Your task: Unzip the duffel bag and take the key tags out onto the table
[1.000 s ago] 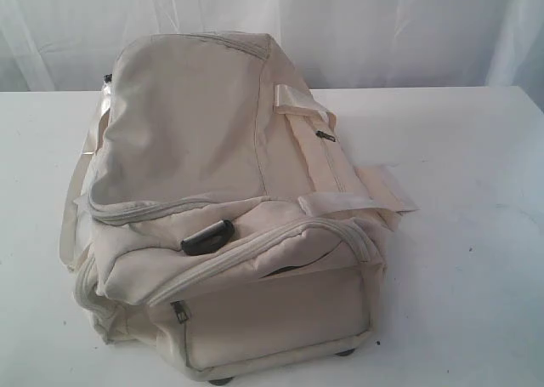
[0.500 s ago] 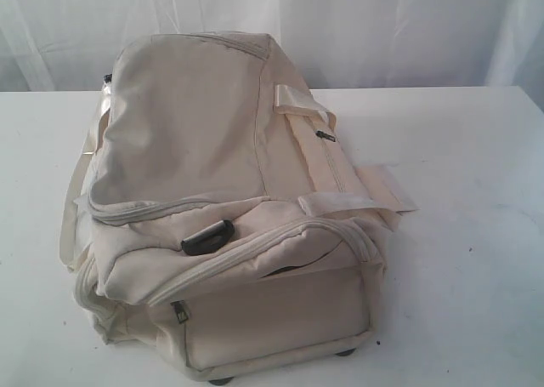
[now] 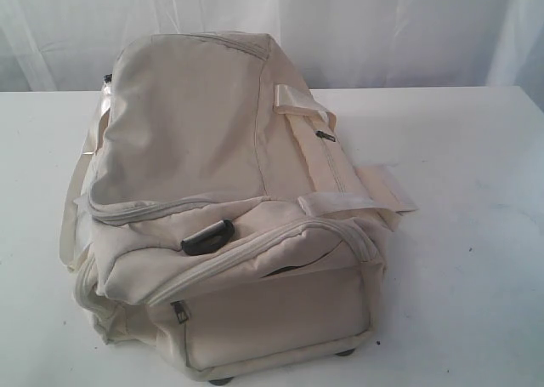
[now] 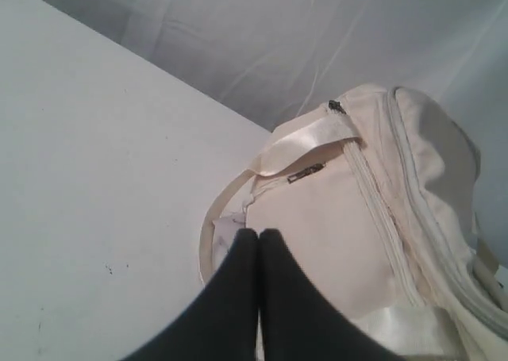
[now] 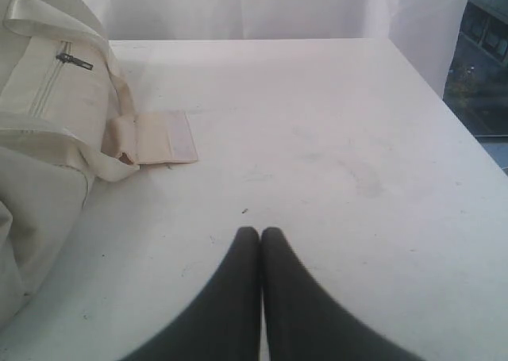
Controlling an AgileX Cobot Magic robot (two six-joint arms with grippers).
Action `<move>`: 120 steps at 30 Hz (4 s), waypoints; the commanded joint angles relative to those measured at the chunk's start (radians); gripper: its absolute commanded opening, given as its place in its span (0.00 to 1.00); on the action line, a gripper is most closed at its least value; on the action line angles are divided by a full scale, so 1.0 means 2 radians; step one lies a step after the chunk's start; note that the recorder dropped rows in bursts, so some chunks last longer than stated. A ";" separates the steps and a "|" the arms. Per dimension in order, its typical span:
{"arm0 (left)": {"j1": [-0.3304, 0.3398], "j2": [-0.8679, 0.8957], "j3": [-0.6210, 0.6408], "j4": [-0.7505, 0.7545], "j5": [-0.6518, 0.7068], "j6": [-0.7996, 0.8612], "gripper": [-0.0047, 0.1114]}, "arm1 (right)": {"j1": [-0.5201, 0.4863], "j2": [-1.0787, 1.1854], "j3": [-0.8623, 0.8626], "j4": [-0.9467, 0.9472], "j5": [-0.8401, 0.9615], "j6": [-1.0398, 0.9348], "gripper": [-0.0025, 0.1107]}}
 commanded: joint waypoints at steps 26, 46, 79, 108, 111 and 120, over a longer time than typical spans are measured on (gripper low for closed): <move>-0.033 0.232 -0.291 -0.281 0.227 0.556 0.04 | -0.003 -0.002 -0.063 0.079 -0.302 0.244 0.02; -0.036 0.376 -0.307 -0.285 0.476 0.458 0.67 | 0.082 0.446 -0.471 0.307 0.126 -0.109 0.02; -0.106 0.406 -0.144 -0.489 0.327 0.982 0.63 | 0.086 0.495 -0.486 0.343 0.115 -0.244 0.42; -0.105 0.584 -0.170 -0.580 0.173 1.088 0.04 | 0.147 0.844 -0.695 0.495 0.062 -0.485 0.69; -0.105 0.584 -0.189 -0.583 0.005 1.075 0.04 | 0.151 0.875 -0.720 0.495 0.056 -0.495 0.69; -0.105 0.584 -0.235 -0.583 -0.115 1.043 0.04 | 0.151 0.942 -0.769 0.495 -0.024 -0.629 0.69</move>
